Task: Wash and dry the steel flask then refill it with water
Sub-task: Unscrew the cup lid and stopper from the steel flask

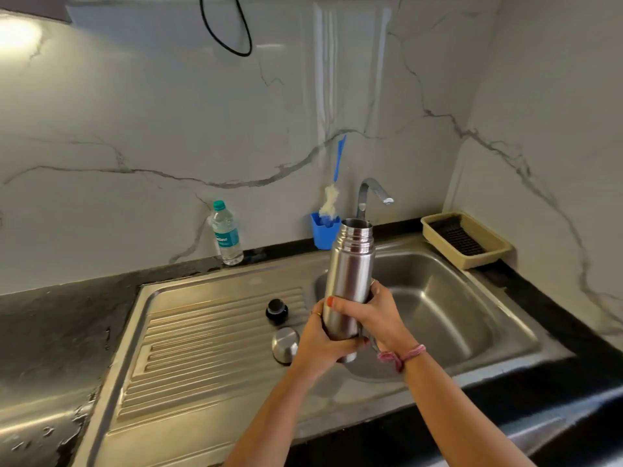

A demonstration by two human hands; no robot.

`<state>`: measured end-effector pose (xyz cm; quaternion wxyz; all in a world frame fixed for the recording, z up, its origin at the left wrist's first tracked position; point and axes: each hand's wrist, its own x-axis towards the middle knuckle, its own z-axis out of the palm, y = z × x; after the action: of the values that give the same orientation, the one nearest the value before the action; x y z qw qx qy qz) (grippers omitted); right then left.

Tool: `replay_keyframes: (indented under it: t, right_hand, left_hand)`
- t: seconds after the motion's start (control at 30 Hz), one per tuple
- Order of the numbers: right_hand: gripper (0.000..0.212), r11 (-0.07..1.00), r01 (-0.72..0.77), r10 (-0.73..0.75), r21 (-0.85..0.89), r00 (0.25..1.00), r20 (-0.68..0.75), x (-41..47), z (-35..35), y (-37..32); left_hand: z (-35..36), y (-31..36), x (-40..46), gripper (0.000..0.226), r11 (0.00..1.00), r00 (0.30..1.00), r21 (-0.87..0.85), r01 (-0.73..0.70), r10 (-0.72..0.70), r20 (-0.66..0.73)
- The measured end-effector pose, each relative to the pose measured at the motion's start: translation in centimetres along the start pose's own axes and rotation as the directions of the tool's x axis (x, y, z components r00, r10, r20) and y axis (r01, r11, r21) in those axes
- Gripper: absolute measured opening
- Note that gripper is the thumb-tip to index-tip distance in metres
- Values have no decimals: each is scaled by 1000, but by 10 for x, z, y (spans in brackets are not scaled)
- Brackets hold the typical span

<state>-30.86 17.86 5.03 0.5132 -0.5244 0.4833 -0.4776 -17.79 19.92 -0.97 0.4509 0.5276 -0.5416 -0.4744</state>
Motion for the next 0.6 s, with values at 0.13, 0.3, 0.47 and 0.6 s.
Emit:
replay_keyframes:
  t: [0.13, 0.3, 0.47, 0.6]
  right_hand:
    - [47, 999, -4, 1, -54, 998, -57, -2, -41, -4]
    - [52, 945, -53, 36, -324, 998, -57, 9, -105, -8]
    - [57, 669, 5, 6, -743, 1000, 12, 23, -157, -3]
    - [65, 458, 54, 43, -887, 996, 82, 38, -191, 16]
  left_hand:
    - [23, -6, 1, 97, 993, 982, 96, 71, -87, 165]
    - [33, -18, 0, 60, 954, 948, 187, 236, -269, 173]
    - [33, -30, 2, 31, 936, 946, 158, 315, -322, 20]
    - [35, -39, 0, 27, 926, 927, 76, 371, -365, -81]
